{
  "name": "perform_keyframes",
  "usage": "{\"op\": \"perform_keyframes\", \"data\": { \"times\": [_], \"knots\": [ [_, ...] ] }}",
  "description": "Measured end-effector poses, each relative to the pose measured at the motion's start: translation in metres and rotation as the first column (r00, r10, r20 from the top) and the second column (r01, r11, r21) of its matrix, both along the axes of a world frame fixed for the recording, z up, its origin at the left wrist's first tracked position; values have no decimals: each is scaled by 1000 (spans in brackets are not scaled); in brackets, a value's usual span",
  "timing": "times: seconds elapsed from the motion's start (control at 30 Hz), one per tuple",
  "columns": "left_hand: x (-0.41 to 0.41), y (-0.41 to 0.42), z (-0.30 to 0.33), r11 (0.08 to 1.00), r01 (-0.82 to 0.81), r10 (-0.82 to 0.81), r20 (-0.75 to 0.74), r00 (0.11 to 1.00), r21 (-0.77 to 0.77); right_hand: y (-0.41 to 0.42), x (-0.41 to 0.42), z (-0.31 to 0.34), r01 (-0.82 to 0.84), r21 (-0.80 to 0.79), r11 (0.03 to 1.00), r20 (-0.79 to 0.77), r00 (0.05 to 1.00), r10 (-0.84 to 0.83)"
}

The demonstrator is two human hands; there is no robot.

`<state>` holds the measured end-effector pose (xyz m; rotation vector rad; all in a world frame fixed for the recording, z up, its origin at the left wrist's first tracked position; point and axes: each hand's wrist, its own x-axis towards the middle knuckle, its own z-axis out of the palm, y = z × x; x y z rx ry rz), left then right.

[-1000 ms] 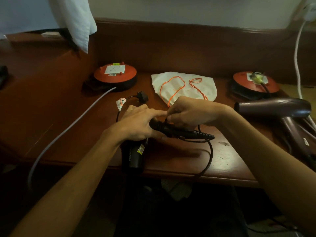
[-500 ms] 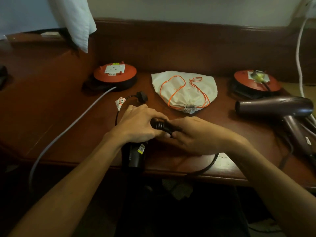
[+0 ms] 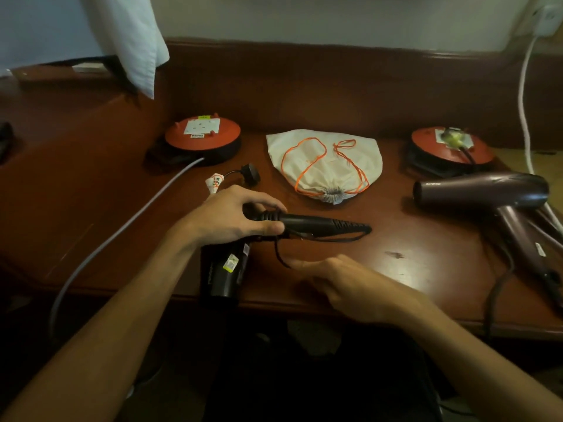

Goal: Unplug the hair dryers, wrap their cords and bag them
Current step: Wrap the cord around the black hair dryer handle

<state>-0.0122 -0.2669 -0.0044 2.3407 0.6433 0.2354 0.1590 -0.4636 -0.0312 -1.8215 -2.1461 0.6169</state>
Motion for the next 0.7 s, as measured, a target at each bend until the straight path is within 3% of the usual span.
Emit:
{"op": "perform_keyframes", "data": {
  "times": [0.2, 0.27, 0.33, 0.4, 0.5, 0.6, 0.7],
  "knots": [
    [-3, -5, 3, 993, 8, 1, 73, 997, -121, 4, 13, -16, 102, 79, 992, 130, 985, -112],
    [-6, -5, 3, 988, 9, 11, 125, 992, -157, 6, 17, -16, 154, 138, 978, 14, 987, -158],
    [-9, -5, 1, 988, 18, 6, 156, 988, -155, 14, 33, -17, 213, 133, 968, -227, 957, -179],
    [-10, -5, -2, 990, 8, 12, 139, 990, -140, 25, 49, -11, 269, -62, 961, -446, 854, -268],
    [-7, -6, -7, 1000, 16, -17, 43, 999, 16, 46, 65, -2, 309, -184, 933, -483, 798, -360],
    [-1, -11, -6, 988, 35, -43, 49, 998, 152, 70, 66, 7, 371, -173, 912, -387, 826, -409],
    [5, -12, -9, 958, 60, -53, -32, 998, 281, 86, 63, 13, 341, -79, 937, -321, 881, -348]
  ]
}}
